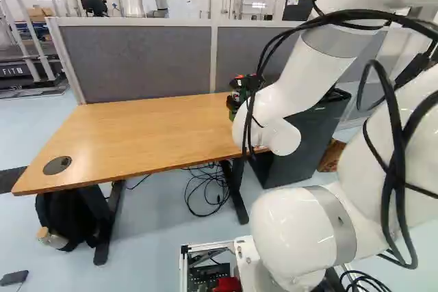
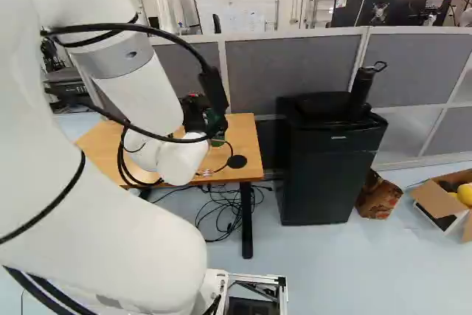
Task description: Pick up the green bottle from the table
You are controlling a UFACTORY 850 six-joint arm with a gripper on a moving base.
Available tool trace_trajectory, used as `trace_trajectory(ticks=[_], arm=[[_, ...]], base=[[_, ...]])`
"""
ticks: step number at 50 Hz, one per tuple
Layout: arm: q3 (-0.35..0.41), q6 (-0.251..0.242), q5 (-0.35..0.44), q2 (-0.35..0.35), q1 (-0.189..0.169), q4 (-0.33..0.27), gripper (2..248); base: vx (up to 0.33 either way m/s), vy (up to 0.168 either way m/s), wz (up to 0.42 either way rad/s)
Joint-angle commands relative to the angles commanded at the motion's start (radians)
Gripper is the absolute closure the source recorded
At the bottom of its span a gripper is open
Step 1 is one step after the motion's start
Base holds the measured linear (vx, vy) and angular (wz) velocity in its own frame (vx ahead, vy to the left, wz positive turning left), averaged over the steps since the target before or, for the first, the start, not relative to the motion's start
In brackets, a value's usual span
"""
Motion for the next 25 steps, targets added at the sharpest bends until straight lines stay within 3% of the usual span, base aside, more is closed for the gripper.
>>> trace_trajectory(ticks=[25], arm=[[0.057,0.0,-0.097,0.065,0.002,0.047,140]], base=[[0.0,0.0,0.0]])
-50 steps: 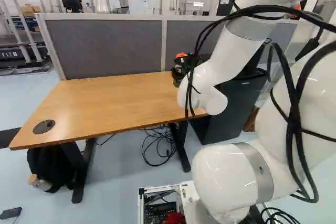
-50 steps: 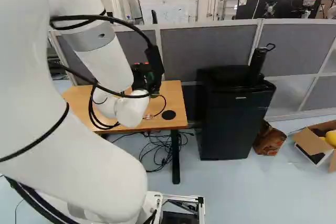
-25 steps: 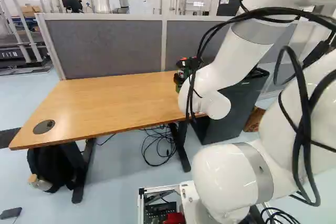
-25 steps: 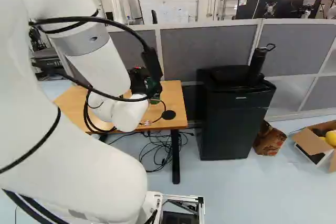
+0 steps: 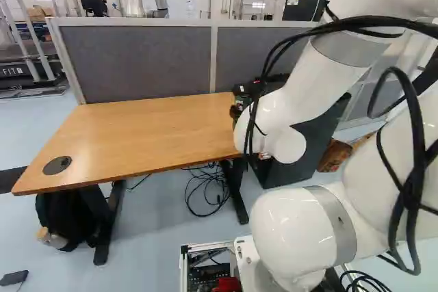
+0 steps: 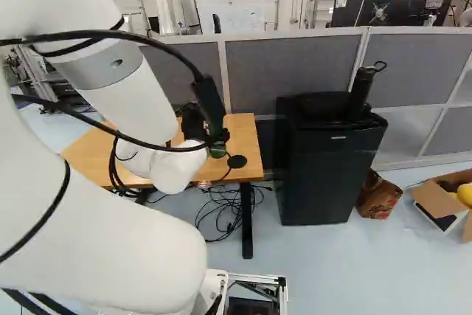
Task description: Pick up the green bottle from the table
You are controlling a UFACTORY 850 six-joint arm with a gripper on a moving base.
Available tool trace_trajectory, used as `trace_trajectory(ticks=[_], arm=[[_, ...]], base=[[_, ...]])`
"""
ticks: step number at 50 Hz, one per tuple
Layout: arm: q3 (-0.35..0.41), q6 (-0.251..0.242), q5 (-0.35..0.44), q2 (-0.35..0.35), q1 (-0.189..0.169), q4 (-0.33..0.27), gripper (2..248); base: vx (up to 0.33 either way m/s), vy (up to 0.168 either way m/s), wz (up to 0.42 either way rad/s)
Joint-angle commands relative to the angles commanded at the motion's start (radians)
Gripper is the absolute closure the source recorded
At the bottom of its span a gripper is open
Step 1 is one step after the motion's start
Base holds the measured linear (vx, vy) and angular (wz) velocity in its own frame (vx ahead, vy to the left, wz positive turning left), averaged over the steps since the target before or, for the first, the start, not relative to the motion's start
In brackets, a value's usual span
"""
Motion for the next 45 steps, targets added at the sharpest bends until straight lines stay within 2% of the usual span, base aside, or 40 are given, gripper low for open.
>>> trace_trajectory(ticks=[18,45], arm=[[0.016,0.0,-0.027,0.018,0.001,0.013,140],[0.017,0.0,-0.028,0.019,0.001,0.013,140]], base=[[0.0,0.0,0.0],[0.0,0.0,0.0]])
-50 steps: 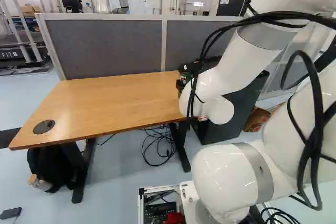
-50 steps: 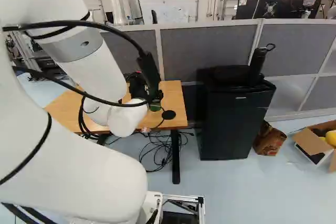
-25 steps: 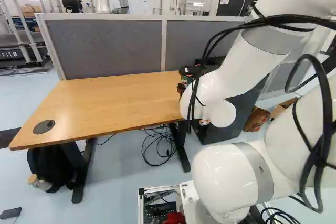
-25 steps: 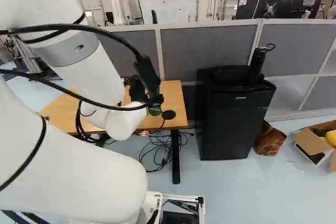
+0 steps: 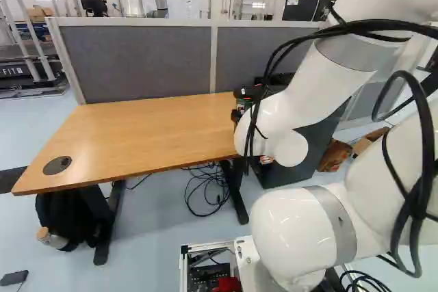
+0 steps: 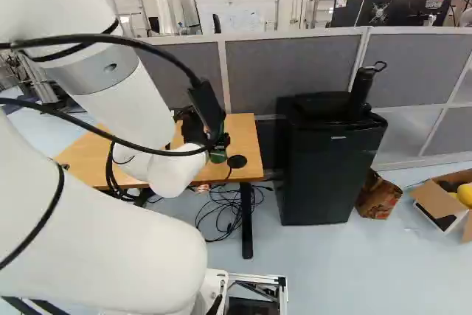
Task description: Pick up the green bottle from the table
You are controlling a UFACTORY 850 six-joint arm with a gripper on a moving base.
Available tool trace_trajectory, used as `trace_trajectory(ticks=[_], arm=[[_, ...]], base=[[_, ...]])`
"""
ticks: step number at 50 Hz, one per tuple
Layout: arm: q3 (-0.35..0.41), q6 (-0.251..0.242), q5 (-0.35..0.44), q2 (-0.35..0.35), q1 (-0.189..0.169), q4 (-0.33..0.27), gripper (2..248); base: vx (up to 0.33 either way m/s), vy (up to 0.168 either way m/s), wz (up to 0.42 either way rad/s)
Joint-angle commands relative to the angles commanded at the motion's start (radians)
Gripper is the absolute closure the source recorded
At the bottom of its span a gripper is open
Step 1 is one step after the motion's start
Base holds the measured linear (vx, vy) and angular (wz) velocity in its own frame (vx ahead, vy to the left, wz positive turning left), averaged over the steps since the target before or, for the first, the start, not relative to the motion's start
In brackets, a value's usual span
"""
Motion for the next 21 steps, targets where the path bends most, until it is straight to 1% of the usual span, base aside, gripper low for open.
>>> trace_trajectory(ticks=[21], arm=[[0.0,0.0,0.0,0.0,0.0,0.0,140]], base=[[0.0,0.0,0.0]])
